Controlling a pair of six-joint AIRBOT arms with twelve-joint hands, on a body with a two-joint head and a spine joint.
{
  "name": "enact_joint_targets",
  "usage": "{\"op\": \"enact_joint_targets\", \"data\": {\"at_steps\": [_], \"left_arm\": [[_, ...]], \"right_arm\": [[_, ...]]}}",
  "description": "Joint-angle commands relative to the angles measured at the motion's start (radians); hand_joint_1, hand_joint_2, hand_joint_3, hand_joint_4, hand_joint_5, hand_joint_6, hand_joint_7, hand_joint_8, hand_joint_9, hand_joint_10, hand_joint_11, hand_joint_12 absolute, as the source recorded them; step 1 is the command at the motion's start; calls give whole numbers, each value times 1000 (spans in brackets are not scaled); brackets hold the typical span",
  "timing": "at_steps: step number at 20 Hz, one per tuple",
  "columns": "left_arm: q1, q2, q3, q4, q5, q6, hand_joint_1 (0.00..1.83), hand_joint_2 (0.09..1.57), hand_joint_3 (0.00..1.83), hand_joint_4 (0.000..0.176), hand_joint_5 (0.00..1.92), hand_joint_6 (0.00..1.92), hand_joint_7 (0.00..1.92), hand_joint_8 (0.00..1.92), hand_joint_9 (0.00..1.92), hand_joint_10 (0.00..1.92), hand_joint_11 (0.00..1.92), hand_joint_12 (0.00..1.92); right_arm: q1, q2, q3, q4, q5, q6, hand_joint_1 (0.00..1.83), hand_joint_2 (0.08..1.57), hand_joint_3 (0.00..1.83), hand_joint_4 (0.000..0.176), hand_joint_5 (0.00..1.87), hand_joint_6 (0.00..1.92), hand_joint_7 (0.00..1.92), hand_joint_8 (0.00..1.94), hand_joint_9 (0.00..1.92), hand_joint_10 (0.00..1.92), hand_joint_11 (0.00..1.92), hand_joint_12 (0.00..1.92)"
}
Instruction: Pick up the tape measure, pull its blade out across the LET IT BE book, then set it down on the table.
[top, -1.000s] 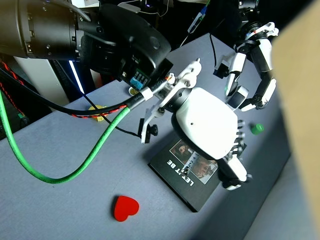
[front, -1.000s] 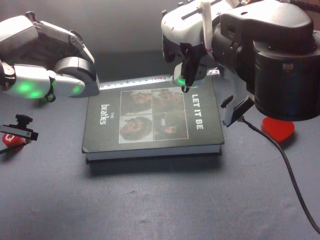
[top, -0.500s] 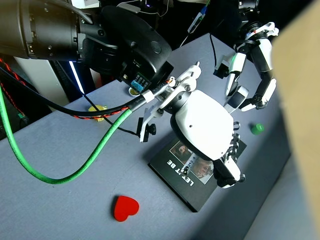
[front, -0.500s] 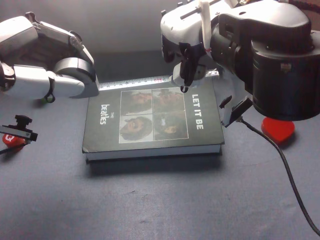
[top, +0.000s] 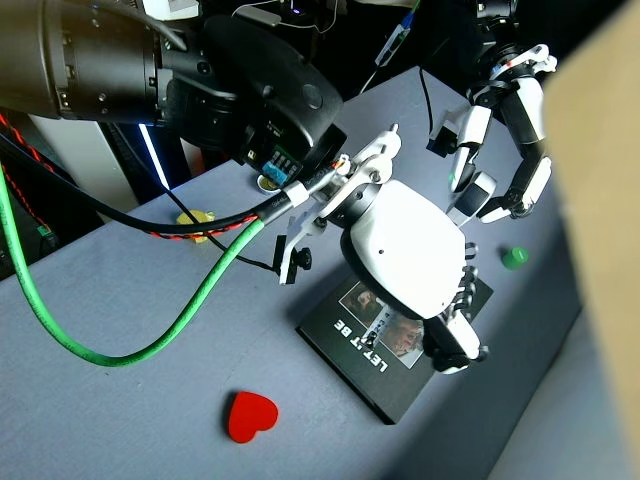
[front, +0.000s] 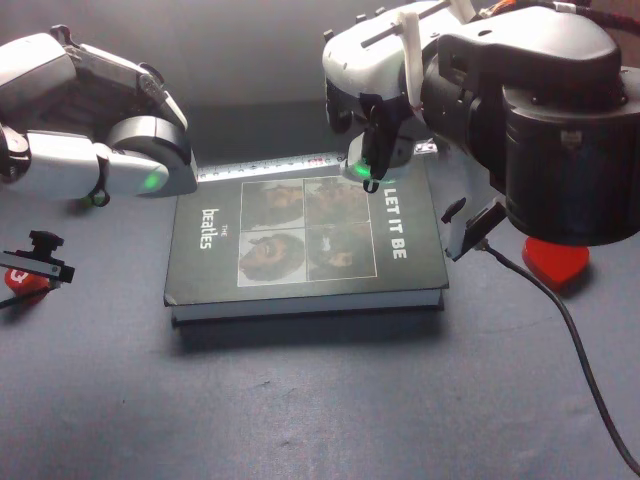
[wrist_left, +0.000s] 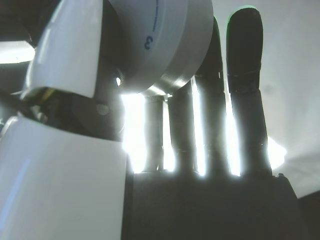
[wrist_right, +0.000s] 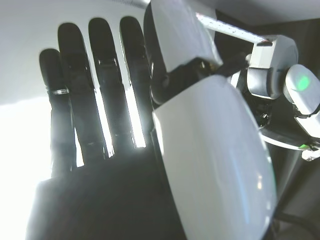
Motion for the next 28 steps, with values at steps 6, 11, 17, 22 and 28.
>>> {"op": "enact_joint_targets", "data": {"at_steps": [6, 11, 17, 22, 28], "left_arm": [[-9, 1, 10, -20, -129, -16, 1375, 1119, 0, 0, 865, 1021, 1033, 889, 897, 1286, 792, 1202], [-8, 0, 10, -20, -129, -16, 1375, 1118, 2, 0, 867, 1021, 1037, 891, 890, 1286, 797, 1200], [-6, 0, 9, -20, -129, -20, 1374, 1107, 0, 0, 882, 983, 1075, 835, 932, 1259, 803, 1212], [-6, -1, 13, -19, -129, -20, 1375, 1118, 2, 0, 862, 1036, 1035, 887, 894, 1282, 815, 1219], [-8, -3, 13, -15, -132, -20, 1374, 1123, 0, 0, 853, 1037, 1037, 904, 875, 1300, 787, 1224]], "right_arm": [[4, 3, -1, -70, 2, 0, 1013, 1123, 0, 0, 818, 6, 820, 3, 808, 10, 328, 947], [1, 3, -1, -70, -4, -6, 1015, 1126, 1, 0, 802, 0, 812, 0, 808, 8, 342, 955], [0, 3, -10, -70, -5, -17, 1010, 1124, 0, 0, 808, 1, 815, 1, 804, 4, 330, 950], [-1, 3, -10, -69, -9, -19, 1013, 1125, 0, 0, 816, 4, 816, 1, 803, 3, 324, 950], [-6, 3, -9, -69, -7, -24, 1013, 1126, 0, 0, 824, 6, 818, 2, 803, 3, 331, 955]]}}
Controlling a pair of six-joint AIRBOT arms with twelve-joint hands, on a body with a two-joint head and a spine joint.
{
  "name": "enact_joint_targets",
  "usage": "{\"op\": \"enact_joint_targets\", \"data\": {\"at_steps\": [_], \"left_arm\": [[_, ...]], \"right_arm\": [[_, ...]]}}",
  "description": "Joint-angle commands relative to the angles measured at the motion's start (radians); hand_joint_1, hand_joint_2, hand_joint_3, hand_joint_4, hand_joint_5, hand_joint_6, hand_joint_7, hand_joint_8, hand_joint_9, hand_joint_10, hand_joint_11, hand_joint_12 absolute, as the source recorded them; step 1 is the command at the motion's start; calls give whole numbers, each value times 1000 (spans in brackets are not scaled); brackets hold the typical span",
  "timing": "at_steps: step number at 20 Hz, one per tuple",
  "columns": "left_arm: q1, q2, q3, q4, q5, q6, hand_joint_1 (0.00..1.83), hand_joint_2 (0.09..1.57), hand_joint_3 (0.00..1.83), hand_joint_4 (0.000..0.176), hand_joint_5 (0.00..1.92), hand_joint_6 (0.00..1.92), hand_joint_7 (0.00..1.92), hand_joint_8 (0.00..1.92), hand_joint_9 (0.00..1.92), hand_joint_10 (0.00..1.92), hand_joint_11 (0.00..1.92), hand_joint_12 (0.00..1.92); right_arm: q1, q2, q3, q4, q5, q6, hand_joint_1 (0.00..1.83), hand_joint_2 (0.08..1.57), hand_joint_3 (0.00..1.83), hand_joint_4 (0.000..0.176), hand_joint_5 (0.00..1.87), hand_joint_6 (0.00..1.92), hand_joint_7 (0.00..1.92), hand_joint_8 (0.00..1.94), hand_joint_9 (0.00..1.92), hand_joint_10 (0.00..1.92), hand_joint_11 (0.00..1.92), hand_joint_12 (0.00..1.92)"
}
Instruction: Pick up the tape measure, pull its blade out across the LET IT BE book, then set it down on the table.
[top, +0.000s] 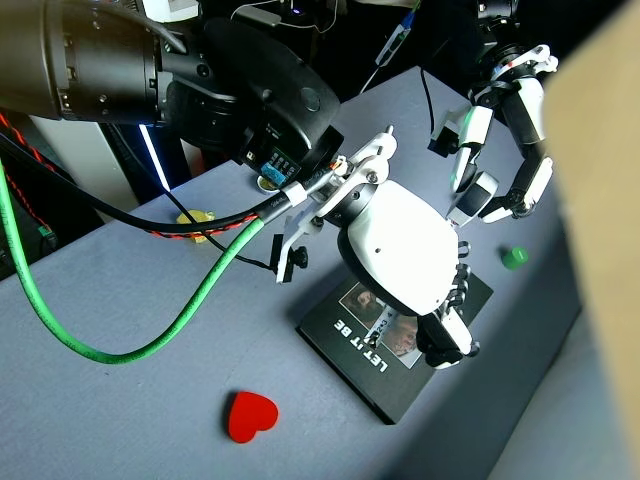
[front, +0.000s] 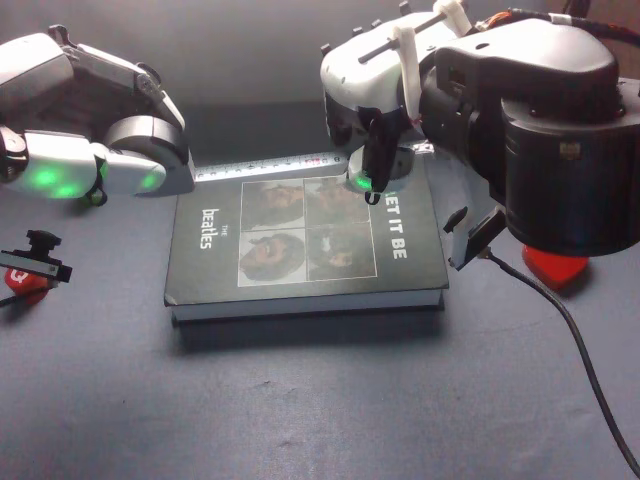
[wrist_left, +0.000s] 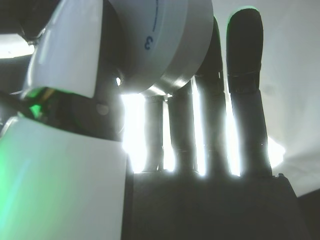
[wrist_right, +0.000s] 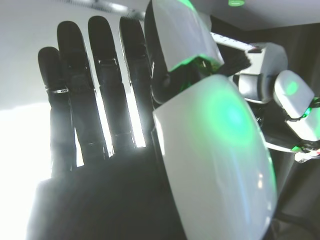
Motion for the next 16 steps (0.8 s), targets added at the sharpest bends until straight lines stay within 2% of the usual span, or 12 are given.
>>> {"op": "enact_joint_targets", "data": {"at_steps": [1, 5, 9, 11, 16], "left_arm": [[-11, -2, 5, -21, -128, -15, 1373, 1124, 0, 0, 853, 1043, 1037, 903, 873, 1301, 779, 1225], [-9, -2, 4, -21, -128, -15, 1374, 1124, 0, 0, 840, 1064, 1035, 890, 887, 1291, 792, 1228], [-10, -2, 4, -21, -128, -15, 1375, 1100, 0, 0, 894, 976, 1089, 806, 944, 1246, 804, 1195], [-10, -2, 5, -21, -128, -15, 1376, 1114, 2, 0, 869, 1023, 1044, 871, 903, 1275, 797, 1194], [-10, -2, 5, -21, -128, -15, 1376, 1114, 0, 0, 883, 1012, 1041, 876, 898, 1280, 785, 1231]], "right_arm": [[6, 4, -3, -73, 2, -1, 1012, 1126, 0, 0, 821, 4, 822, 3, 812, 6, 344, 961], [7, 3, -3, -73, 3, -1, 1009, 1126, 0, 0, 824, 4, 846, 12, 818, 8, 336, 956], [8, 3, -3, -73, 2, 1, 1010, 1127, 0, 0, 826, 4, 839, 6, 813, 5, 324, 950], [8, 3, -3, -73, 1, 2, 1010, 1127, 0, 0, 822, 2, 833, 3, 812, 4, 325, 950], [11, 4, -3, -73, 0, 3, 1011, 1128, 1, 0, 823, 2, 829, 1, 808, 2, 330, 953]]}}
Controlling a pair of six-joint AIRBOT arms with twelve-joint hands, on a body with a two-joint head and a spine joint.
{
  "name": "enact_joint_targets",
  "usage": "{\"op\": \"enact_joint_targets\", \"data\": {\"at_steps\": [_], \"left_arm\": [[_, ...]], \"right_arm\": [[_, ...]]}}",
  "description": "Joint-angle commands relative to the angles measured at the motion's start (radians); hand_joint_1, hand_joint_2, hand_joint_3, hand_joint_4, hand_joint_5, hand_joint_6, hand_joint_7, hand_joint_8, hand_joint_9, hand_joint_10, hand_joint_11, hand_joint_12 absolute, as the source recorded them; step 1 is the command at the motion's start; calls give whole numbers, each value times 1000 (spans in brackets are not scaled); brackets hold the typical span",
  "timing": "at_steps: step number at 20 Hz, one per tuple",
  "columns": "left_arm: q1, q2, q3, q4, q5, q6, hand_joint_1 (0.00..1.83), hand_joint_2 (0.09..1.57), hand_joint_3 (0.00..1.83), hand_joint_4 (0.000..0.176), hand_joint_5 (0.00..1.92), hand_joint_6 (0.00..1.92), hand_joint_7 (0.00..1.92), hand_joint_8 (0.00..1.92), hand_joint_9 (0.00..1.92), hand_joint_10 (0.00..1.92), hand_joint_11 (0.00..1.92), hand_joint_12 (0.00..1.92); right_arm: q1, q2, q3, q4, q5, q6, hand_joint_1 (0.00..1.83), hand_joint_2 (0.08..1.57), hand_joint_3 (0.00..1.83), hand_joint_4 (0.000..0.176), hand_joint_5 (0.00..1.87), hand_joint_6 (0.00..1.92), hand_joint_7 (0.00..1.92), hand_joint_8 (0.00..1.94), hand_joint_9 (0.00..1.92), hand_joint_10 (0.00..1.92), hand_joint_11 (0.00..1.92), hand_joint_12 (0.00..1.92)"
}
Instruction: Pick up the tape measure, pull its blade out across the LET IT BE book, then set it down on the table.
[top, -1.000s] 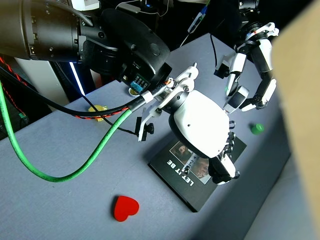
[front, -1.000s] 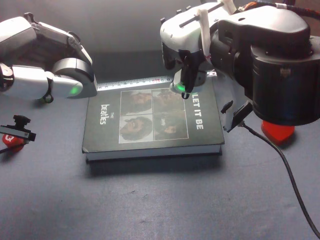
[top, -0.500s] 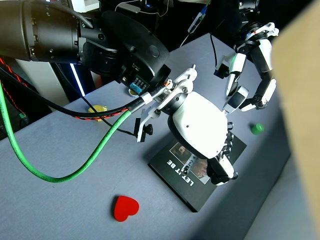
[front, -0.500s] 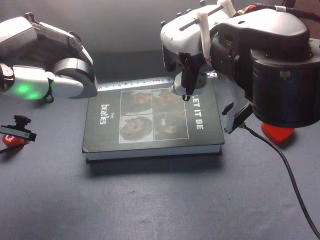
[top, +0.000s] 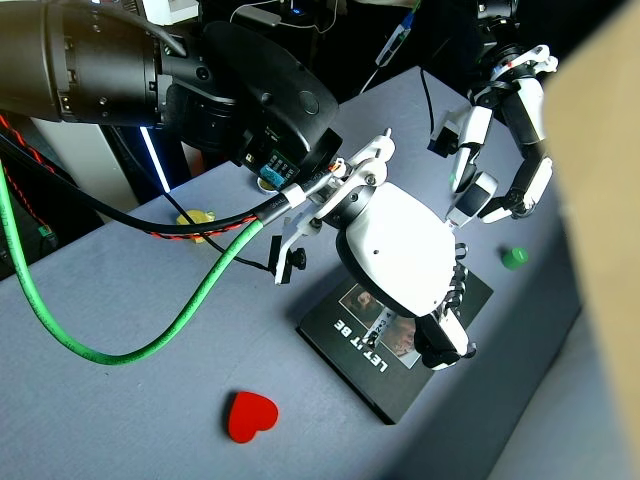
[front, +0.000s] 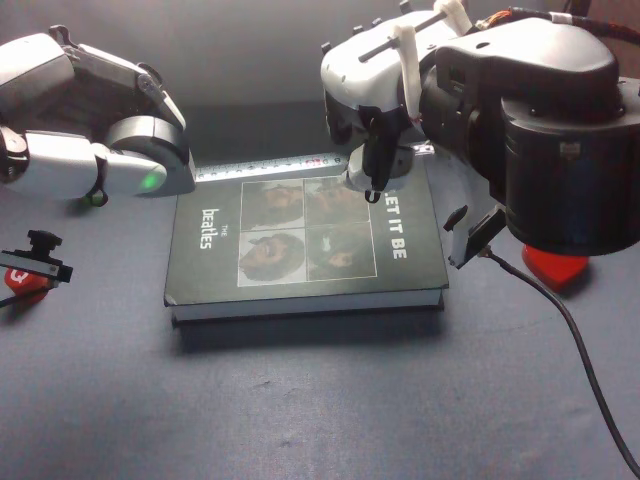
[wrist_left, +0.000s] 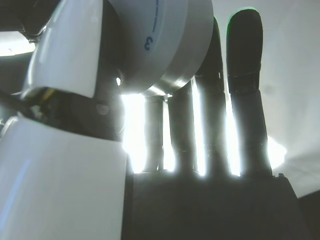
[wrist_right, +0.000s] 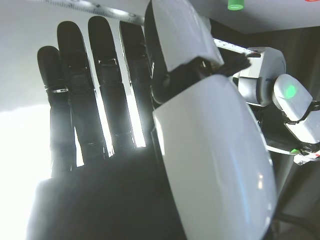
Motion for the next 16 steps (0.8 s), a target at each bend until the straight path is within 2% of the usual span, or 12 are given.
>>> {"op": "enact_joint_targets", "data": {"at_steps": [1, 2, 3, 4, 5, 7, 9, 10, 11, 16], "left_arm": [[-10, -1, 6, -21, -127, -14, 1376, 1114, 0, 0, 887, 1010, 1039, 878, 896, 1282, 784, 1237], [-10, -1, 6, -21, -127, -14, 1376, 1114, 0, 0, 894, 1005, 1037, 880, 896, 1281, 784, 1239], [-10, -1, 6, -21, -127, -14, 1376, 1113, 0, 0, 896, 1004, 1037, 880, 896, 1281, 784, 1240], [-10, -1, 6, -21, -128, -14, 1376, 1113, 0, 0, 896, 1003, 1037, 880, 896, 1280, 785, 1241], [-11, -1, 6, -21, -128, -14, 1376, 1113, 0, 0, 897, 1002, 1037, 879, 896, 1280, 785, 1241], [-11, -1, 7, -21, -128, -14, 1376, 1113, 0, 0, 892, 999, 1049, 874, 887, 1288, 786, 1243], [-11, -2, 7, -21, -129, -14, 1377, 1111, 0, 0, 901, 969, 1054, 868, 891, 1289, 799, 1232], [-12, -2, 6, -21, -129, -14, 1377, 1111, 0, 0, 903, 966, 1054, 867, 892, 1290, 801, 1231], [-12, -2, 6, -21, -129, -14, 1378, 1108, 0, 0, 915, 956, 1058, 855, 895, 1283, 806, 1225], [-12, -2, 7, -21, -129, -14, 1377, 1110, 1, 0, 898, 974, 1057, 860, 893, 1288, 803, 1232]], "right_arm": [[11, 4, -3, -70, -1, 3, 1012, 1128, 1, 0, 823, 2, 829, 1, 809, 2, 331, 953], [10, 4, -3, -70, -2, 3, 1009, 1126, 0, 0, 824, 3, 829, 1, 813, 4, 336, 956], [9, 4, -4, -71, -5, 2, 1036, 1169, 0, 0, 866, 911, 937, 3, 909, 25, 433, 1064], [9, 4, -4, -71, -6, 2, 1160, 1131, 29, 33, 913, 1062, 936, 816, 1006, 62, 517, 1159], [9, 4, -4, -73, -6, 1, 1188, 1137, 4, 39, 923, 1073, 955, 981, 1089, 107, 597, 1248], [9, 4, -5, -77, -6, 2, 1199, 1137, 0, 35, 931, 1044, 961, 1058, 1000, 516, 651, 1352], [9, 6, -8, -81, -8, 2, 1201, 1140, 0, 15, 909, 1043, 972, 1075, 909, 755, 647, 1369], [9, 7, -10, -84, -11, 2, 1204, 1141, 0, 3, 903, 1036, 977, 1083, 902, 772, 647, 1368], [9, 8, -12, -87, -12, 2, 1204, 1141, 0, 1, 901, 1034, 979, 1084, 901, 776, 647, 1368], [7, 18, -13, -96, -19, 3, 1207, 1141, 0, 0, 888, 1047, 987, 1077, 892, 779, 629, 1363]]}}
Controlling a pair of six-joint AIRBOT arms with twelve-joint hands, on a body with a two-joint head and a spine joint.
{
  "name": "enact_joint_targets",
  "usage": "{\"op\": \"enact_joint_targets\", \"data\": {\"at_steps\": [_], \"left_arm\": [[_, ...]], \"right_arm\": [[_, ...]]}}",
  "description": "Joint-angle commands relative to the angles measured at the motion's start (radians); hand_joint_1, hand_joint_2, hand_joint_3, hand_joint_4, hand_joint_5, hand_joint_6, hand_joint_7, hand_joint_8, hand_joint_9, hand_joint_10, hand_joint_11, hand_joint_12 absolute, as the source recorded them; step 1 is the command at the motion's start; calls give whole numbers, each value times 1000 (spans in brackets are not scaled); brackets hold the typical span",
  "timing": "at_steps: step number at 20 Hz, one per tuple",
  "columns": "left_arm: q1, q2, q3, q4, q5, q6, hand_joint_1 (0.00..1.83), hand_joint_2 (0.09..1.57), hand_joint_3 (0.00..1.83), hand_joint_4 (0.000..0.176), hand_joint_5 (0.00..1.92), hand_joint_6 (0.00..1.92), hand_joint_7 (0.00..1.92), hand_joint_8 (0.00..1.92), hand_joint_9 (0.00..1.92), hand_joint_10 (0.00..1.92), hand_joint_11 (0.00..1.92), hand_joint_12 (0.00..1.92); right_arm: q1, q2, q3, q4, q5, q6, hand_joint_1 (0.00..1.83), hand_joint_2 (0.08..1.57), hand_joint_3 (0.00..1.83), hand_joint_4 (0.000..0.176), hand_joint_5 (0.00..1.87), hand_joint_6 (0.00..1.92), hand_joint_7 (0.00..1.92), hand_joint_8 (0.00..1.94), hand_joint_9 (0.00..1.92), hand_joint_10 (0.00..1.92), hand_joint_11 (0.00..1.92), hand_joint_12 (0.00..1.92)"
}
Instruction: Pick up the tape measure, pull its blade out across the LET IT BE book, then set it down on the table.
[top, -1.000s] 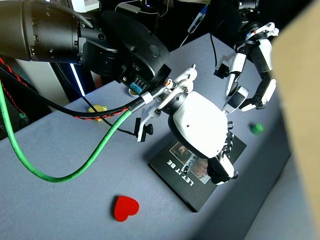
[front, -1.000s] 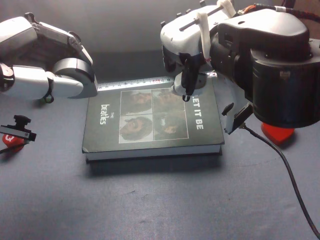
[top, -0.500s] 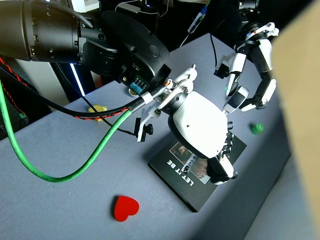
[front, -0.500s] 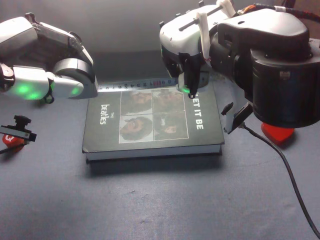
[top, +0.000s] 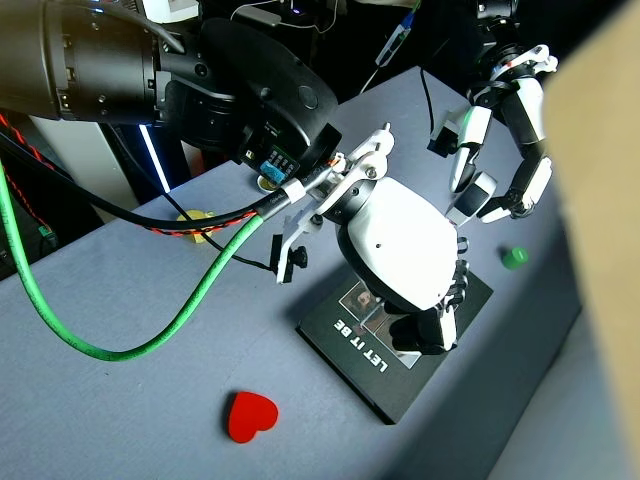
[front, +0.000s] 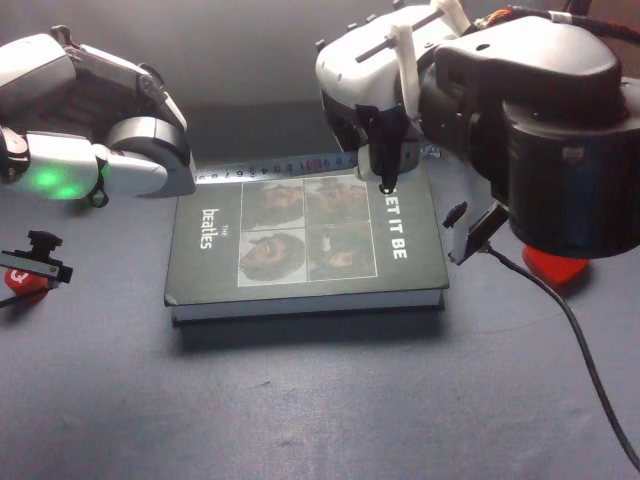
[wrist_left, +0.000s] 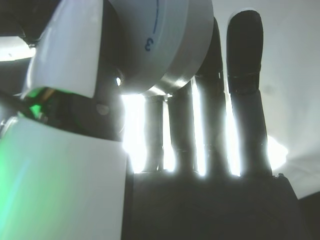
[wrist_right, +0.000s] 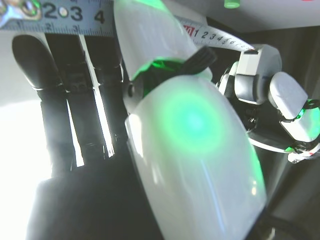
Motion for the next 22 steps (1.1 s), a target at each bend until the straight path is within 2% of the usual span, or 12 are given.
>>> {"op": "enact_joint_targets", "data": {"at_steps": [1, 6, 8, 10, 13, 16, 19, 20, 22], "left_arm": [[-12, -2, 7, -27, -127, -14, 1377, 1110, 1, 0, 898, 974, 1057, 860, 893, 1288, 803, 1232], [-13, -4, 9, -27, -128, -14, 1376, 1116, 1, 0, 874, 991, 1051, 876, 887, 1299, 799, 1229], [-13, -4, 10, -27, -128, -14, 1377, 1113, 0, 0, 893, 982, 1054, 865, 890, 1294, 802, 1239], [-13, -4, 10, -28, -128, -14, 1376, 1112, 0, 0, 895, 981, 1052, 865, 892, 1292, 808, 1244], [-13, -4, 10, -28, -128, -14, 1376, 1115, 0, 0, 880, 1000, 1049, 873, 891, 1294, 808, 1243], [-14, -4, 11, -28, -128, -14, 1376, 1114, 0, 0, 884, 997, 1057, 866, 884, 1294, 795, 1237], [-17, -4, 11, -28, -128, -14, 1375, 1118, 1, 0, 866, 1013, 1051, 875, 885, 1297, 791, 1237], [-19, -4, 10, -28, -128, -14, 1376, 1107, 0, 0, 891, 965, 1084, 832, 914, 1282, 792, 1243], [-20, -4, 11, -28, -128, -14, 1377, 1104, 0, 0, 897, 953, 1093, 821, 921, 1278, 792, 1244]], "right_arm": [[6, 11, -4, -66, -3, 2, 1207, 1141, 0, 0, 888, 1047, 987, 1077, 892, 779, 629, 1363], [2, 47, -8, -65, -28, 3, 1206, 1142, 0, 0, 885, 1055, 987, 1072, 886, 776, 627, 1362], [-2, 63, -11, -64, -37, -3, 1199, 1145, 1, 15, 892, 1074, 966, 1076, 877, 767, 623, 1364], [-4, 78, -12, -64, -44, -13, 1202, 1146, 1, 0, 876, 1080, 978, 1073, 878, 767, 625, 1367], [-5, 100, -13, -63, -58, -22, 1202, 1146, 1, 0, 873, 1081, 979, 1074, 878, 767, 622, 1366], [-6, 123, -16, -62, -74, -32, 1197, 1150, 1, 13, 878, 1092, 959, 1088, 873, 762, 612, 1367], [-7, 146, -16, -52, -95, -43, 1196, 1150, 1, 14, 879, 1092, 956, 1089, 866, 759, 612, 1369], [-8, 152, -16, -52, -99, -49, 1194, 1156, 1, 8, 860, 1111, 951, 1104, 862, 763, 607, 1371], [-11, 161, -16, -52, -105, -58, 1193, 1158, 1, 7, 856, 1117, 949, 1107, 861, 764, 606, 1372]]}}
